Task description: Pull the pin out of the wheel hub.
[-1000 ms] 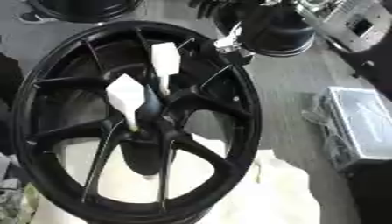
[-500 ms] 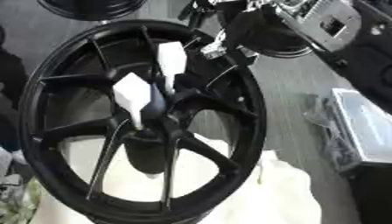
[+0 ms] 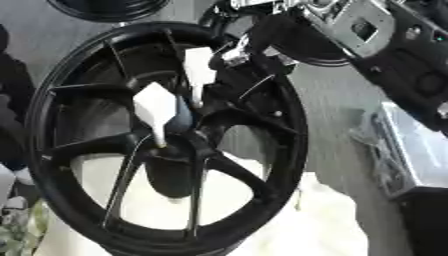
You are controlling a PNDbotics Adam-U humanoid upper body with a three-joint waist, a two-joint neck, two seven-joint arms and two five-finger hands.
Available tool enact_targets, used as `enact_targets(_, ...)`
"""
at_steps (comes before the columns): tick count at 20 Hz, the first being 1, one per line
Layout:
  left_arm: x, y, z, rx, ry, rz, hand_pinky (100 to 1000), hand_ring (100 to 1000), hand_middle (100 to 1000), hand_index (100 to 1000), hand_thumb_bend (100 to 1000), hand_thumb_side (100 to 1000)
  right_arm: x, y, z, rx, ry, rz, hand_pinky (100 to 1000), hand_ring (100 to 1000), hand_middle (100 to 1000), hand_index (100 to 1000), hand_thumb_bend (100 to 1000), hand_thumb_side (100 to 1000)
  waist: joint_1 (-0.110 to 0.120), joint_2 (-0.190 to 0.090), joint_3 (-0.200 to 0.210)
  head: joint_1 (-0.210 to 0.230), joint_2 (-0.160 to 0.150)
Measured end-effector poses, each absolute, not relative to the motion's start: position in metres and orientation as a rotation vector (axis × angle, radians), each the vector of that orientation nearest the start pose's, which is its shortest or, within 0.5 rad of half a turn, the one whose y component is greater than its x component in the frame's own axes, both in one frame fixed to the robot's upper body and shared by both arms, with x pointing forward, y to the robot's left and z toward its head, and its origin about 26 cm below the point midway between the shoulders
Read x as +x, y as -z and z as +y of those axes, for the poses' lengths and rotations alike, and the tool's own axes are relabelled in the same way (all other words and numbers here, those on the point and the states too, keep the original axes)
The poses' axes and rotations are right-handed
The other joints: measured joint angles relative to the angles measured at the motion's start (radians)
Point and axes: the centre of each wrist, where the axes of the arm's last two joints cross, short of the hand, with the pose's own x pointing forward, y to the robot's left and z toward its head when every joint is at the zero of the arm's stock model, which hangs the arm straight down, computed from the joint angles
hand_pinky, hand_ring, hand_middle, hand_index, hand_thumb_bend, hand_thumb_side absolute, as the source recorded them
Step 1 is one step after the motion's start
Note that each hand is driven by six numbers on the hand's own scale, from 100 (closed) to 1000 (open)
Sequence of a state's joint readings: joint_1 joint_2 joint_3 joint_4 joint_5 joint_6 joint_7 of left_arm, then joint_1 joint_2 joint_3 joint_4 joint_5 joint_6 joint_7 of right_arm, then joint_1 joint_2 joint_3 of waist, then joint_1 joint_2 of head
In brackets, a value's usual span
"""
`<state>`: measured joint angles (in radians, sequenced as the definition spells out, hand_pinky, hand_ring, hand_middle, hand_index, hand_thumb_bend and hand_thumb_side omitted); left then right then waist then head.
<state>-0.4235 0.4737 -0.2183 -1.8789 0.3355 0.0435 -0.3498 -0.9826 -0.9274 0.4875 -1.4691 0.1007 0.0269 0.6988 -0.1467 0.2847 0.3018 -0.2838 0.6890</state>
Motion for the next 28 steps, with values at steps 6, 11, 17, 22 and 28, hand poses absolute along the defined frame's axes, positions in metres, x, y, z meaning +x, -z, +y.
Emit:
enact_targets(6,0.324,-0.198,0.229,-0.432,0.877,-1.992,867,829,790,763,151,902,0.395,-0.328,-0.282,-0.483,-1.713,-1.444,1000,900,849,980,443,536,-0.004,0.0,0.001,0.002,0.0)
enact_targets(11,0.324,-0.197,0.23,-0.427,0.876,-1.987,867,829,790,762,151,902,0.395,-0.326,-0.285,-0.479,-1.713,-1.447,1000,902,850,982,442,505,-0.005,0.0,0.0,0.005,0.0)
enact_targets(17,0.324,-0.197,0.23,-0.424,0.881,-1.984,866,829,791,762,150,903,0.398,-0.326,-0.288,-0.475,-1.712,-1.434,1000,903,850,976,442,493,-0.008,0.0,0.002,0.005,0.0)
enact_targets(22,0.324,-0.196,0.23,-0.424,0.884,-1.981,866,829,791,763,150,905,0.403,-0.325,-0.29,-0.471,-1.712,-1.431,1000,902,847,973,442,480,-0.01,0.0,0.007,0.005,-0.001)
enact_targets(28,0.324,-0.196,0.23,-0.422,0.888,-1.979,866,829,791,763,149,906,0.407,-0.325,-0.289,-0.48,-1.712,-1.433,1000,902,844,971,441,471,-0.011,0.0,0.008,0.005,-0.001)
